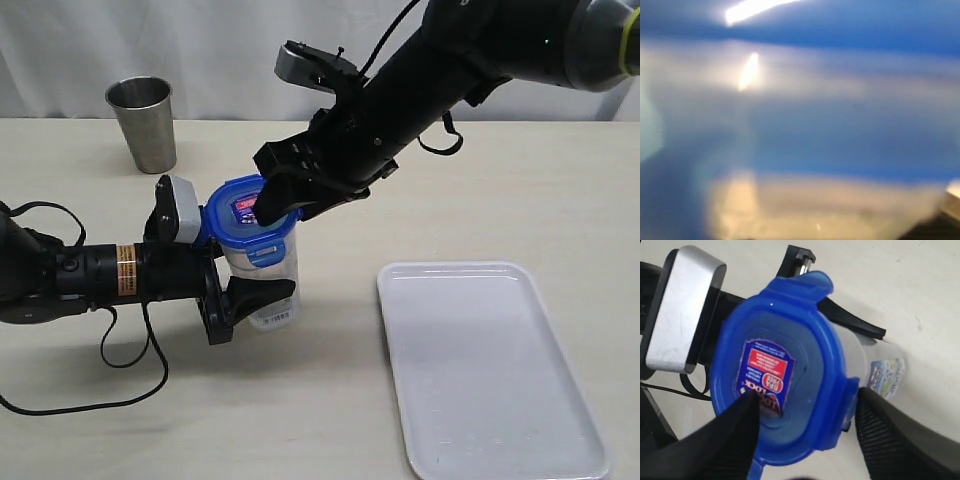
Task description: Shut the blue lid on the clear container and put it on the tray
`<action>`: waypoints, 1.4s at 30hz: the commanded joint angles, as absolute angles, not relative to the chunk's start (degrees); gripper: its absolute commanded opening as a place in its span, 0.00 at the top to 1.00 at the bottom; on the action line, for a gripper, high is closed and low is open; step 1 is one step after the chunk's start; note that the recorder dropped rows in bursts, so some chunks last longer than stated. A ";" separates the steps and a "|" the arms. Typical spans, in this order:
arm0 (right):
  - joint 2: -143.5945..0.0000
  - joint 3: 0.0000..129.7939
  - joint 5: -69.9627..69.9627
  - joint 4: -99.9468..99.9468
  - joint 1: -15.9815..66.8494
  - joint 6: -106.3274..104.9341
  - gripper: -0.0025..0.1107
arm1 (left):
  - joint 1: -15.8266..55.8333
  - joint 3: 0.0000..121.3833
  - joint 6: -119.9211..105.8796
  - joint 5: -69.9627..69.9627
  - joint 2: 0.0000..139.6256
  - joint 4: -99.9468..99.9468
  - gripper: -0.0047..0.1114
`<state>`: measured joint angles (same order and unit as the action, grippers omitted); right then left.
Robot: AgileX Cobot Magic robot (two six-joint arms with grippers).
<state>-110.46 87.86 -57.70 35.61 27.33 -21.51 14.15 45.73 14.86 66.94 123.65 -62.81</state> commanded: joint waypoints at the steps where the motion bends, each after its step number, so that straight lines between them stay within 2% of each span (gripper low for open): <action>1: -111.76 86.64 -57.72 28.45 27.87 -23.32 0.47 | 14.62 46.03 15.25 66.25 123.50 -62.49 0.96; 20: -101.75 86.64 -49.30 32.11 27.87 -43.89 0.47 | 14.62 46.03 15.23 66.15 123.50 -62.49 0.96; 27: -99.09 86.29 -55.47 36.25 29.88 -63.15 0.49 | 14.62 46.03 15.23 66.15 123.50 -62.49 0.96; 31: -99.09 84.20 -51.67 29.39 33.95 -66.23 0.54 | 14.62 46.03 15.23 66.15 123.50 -62.49 0.96; 42: -99.09 77.00 -40.11 7.69 41.75 -62.29 0.56 | 14.62 46.03 15.23 66.05 123.50 -62.49 0.96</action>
